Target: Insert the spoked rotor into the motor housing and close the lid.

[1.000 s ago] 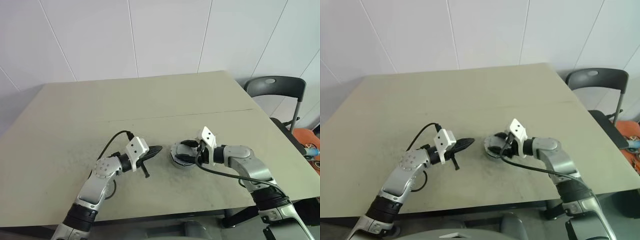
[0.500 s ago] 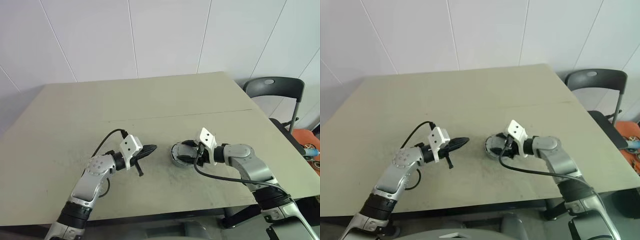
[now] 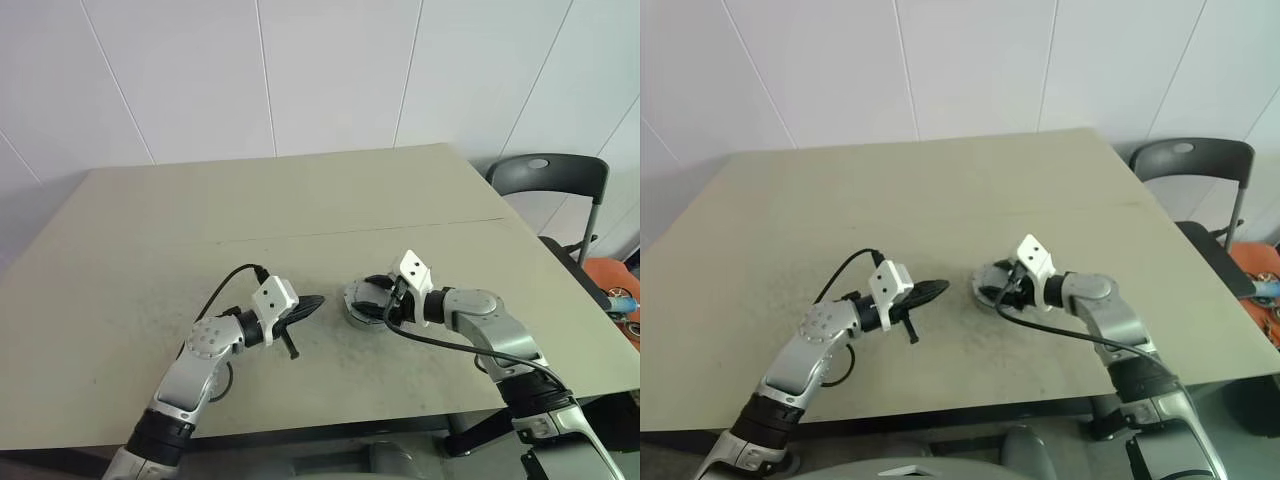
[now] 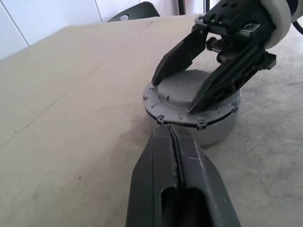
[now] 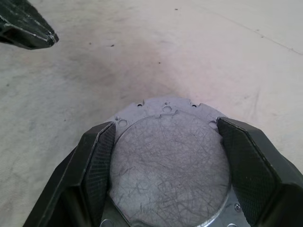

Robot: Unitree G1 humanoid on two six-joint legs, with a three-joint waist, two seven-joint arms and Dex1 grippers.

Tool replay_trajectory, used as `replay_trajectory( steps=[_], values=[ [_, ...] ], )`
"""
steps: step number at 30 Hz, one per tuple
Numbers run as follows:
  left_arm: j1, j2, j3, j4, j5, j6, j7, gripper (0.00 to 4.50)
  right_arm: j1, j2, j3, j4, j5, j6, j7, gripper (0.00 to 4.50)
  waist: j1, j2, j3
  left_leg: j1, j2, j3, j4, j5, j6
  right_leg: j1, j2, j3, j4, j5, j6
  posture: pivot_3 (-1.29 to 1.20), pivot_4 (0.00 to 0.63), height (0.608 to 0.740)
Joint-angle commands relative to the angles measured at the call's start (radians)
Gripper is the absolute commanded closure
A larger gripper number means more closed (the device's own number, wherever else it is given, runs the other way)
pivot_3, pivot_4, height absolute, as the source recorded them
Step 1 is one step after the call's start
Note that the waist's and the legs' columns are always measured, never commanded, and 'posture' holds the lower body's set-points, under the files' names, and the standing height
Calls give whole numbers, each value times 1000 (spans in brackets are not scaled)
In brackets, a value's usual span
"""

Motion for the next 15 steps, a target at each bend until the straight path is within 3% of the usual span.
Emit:
replay_trajectory(
  steps=[1, 8, 15],
  values=[
    [-23, 18, 21, -42, -15, 11, -8, 4500, -3, -4, 4, 1, -31, -23, -16, 1433, -1, 0, 0, 0, 0, 0, 0, 0, 0, 0, 0, 0, 1, 0, 0, 0, 0, 740],
    [-19, 61, 67, 22, -49, -42, -58, 4500, -11, -3, -1, 17, -46, -20, -34, 1433, 0, 0, 0, 1, 0, 0, 2, 0, 0, 0, 0, 0, 5, -3, 4, 0, 0, 740],
    [-16, 24, 35, 70, -14, -93, -41, 4500, 0, 24, 14, 12, -42, 23, -44, 1433, -1, -1, 0, 2, 0, 0, 3, 0, 0, 1, 0, 0, 6, -2, 4, 0, 0, 740]
  ],
)
